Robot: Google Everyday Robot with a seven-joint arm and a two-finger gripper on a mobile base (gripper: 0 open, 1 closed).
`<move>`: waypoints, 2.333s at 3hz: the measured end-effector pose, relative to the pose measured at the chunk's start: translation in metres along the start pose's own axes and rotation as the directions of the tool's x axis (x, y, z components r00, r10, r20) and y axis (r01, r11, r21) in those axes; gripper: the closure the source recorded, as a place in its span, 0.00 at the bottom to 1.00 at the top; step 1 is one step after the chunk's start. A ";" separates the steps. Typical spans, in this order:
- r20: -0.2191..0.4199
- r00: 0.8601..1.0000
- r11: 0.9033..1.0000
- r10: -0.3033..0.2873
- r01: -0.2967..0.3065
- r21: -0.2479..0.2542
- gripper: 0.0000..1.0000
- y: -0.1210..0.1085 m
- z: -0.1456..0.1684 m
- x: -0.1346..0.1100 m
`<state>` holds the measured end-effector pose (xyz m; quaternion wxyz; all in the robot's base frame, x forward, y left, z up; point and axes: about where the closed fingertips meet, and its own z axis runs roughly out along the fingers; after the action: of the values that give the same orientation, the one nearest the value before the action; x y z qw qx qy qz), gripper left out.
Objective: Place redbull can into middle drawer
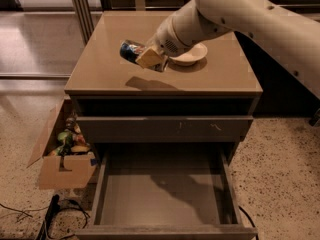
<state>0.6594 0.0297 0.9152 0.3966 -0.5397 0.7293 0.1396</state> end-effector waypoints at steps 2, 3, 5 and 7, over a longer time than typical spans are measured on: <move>0.053 0.996 0.990 0.075 -0.080 0.115 1.00 0.084 -0.093 0.046; 0.054 0.994 0.984 0.090 -0.097 0.152 1.00 0.136 -0.112 0.080; 0.032 0.988 0.978 0.150 -0.154 0.144 1.00 0.158 -0.114 0.126; -0.046 0.956 0.957 0.289 -0.289 0.009 1.00 0.196 -0.025 0.219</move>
Offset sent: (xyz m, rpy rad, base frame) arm -0.2230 -0.1591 -0.0633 0.0685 0.0271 -0.3099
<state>0.4504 -0.0603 0.7283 0.3552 -0.4299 0.8098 0.1825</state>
